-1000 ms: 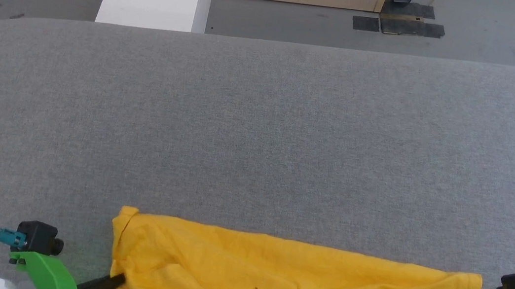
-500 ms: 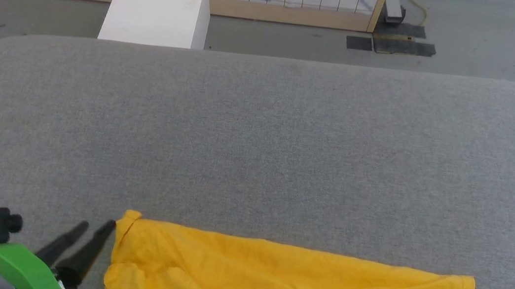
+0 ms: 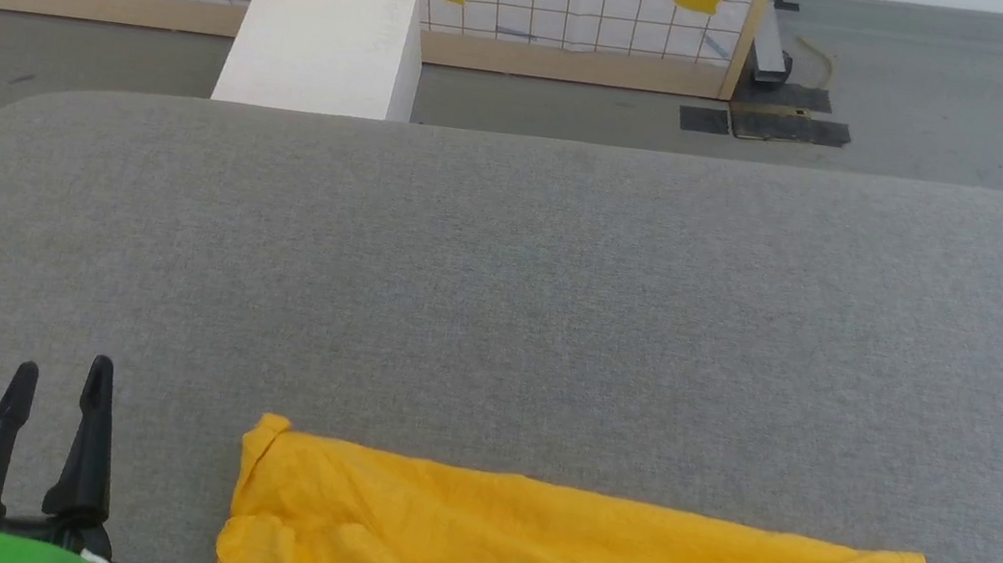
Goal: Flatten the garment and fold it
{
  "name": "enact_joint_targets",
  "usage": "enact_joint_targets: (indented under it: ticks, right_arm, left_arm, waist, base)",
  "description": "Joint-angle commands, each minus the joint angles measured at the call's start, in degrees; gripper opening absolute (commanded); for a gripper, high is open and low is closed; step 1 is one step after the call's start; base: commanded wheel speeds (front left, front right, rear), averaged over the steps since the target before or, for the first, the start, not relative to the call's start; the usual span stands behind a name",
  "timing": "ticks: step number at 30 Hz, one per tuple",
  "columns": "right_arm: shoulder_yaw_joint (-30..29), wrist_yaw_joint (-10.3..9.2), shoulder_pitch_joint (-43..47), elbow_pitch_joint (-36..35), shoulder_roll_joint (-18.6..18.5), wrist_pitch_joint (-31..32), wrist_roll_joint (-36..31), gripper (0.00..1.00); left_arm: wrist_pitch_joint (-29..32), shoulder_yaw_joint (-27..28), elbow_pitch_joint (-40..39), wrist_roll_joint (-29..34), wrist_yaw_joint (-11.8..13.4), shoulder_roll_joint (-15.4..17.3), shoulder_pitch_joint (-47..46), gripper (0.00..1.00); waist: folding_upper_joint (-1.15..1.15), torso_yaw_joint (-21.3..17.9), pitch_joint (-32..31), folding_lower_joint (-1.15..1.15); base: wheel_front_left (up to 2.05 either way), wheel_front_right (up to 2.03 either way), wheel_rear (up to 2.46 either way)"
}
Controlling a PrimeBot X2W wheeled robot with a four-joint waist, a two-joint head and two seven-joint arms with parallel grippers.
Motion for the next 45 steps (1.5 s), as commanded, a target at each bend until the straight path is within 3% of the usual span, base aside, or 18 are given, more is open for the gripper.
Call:
enact_joint_targets:
  ticks: [1, 5, 11, 17, 26, 27, 28, 29, 30, 37, 45]
  right_arm:
    - [0.38, -0.08, 0.56, 1.12, -0.36, -1.08, -0.6, 1.0]
    - [0.79, -0.08, 0.5, 5.12, -0.56, -3.83, -1.05, 1.0]
    - [0.72, -0.08, -1.04, 10.84, -1.37, -6.18, -1.81, 1.0]
    - [0.64, -0.08, -3.7, 16.15, -1.96, -7.78, -2.6, 1.0]
    - [1.14, -0.08, -6.31, 23.14, -1.41, -5.53, -2.67, 1.0]
    - [0.88, -0.08, -6.49, 23.73, -1.25, -5.08, -2.73, 0.52]
    - [0.88, -0.08, -6.57, 24.06, -1.19, -4.76, -2.92, 0.37]
    - [0.95, -0.08, -6.72, 24.11, -1.29, -5.09, -3.41, 0.09]
    - [0.57, -0.08, -6.9, 24.22, -1.2, -5.62, -3.67, 0.0]
    - [0.42, -0.08, -9.0, 23.96, -2.21, -6.86, -4.9, 0.0]
    - [-6.89, -0.08, -11.51, 21.72, -5.2, -7.76, -8.48, 0.0]
  left_arm:
    - [-0.21, 1.38, -0.39, 3.17, -0.98, -1.93, 1.09, 1.0]
    - [-0.21, 4.31, 0.25, 10.76, -4.36, -7.29, 3.03, 1.0]
    - [-0.21, 6.78, 3.19, 14.06, -9.88, -12.19, 3.4, 1.0]
    - [-0.21, 8.25, 5.33, 15.45, -13.07, -13.48, 2.29, 1.0]
    - [-0.21, 6.79, 7.23, 18.06, -14.67, -12.55, 1.06, 1.0]
    - [-0.21, 6.44, 7.51, 18.36, -14.74, -12.38, 1.06, 1.0]
    - [-0.21, 6.26, 7.67, 18.51, -14.79, -12.34, 1.02, 1.0]
    - [-0.21, 6.07, 7.85, 18.54, -14.84, -12.35, 1.0, 1.0]
    - [-0.21, 5.98, 7.96, 18.47, -14.88, -12.41, 0.99, 1.0]
    - [-0.21, 5.34, 8.93, 18.02, -15.14, -12.67, 0.67, 1.0]
    - [-0.21, 4.22, 10.09, 18.79, -15.29, -12.64, 0.02, 1.0]
  waist:
    - [0.0, 0.47, -0.03, 0.0]
    - [0.0, 1.65, 0.23, 0.0]
    - [0.0, 3.54, 1.11, 0.0]
    - [0.0, 5.0, 2.09, 0.0]
    - [0.0, 5.99, 2.75, 0.0]
    - [0.0, 6.03, 2.75, 0.0]
    - [0.0, 6.05, 2.73, 0.0]
    - [0.0, 6.03, 2.7, 0.0]
    - [0.0, 5.98, 2.69, 0.0]
    - [0.0, 5.0, 2.67, 0.0]
    - [0.0, 3.58, 2.08, 0.0]
  base:
    - [0.0, 0.0, 0.0]
    - [0.0, 0.0, 0.0]
    - [0.0, 0.0, 0.0]
    - [0.0, 0.0, 0.0]
    - [0.0, 0.0, 0.0]
    - [0.0, 0.0, 0.0]
    - [0.0, 0.0, 0.0]
    - [0.0, 0.0, 0.0]
    - [0.0, 0.0, 0.0]
    - [0.0, 0.0, 0.0]
    - [0.0, 0.0, 0.0]
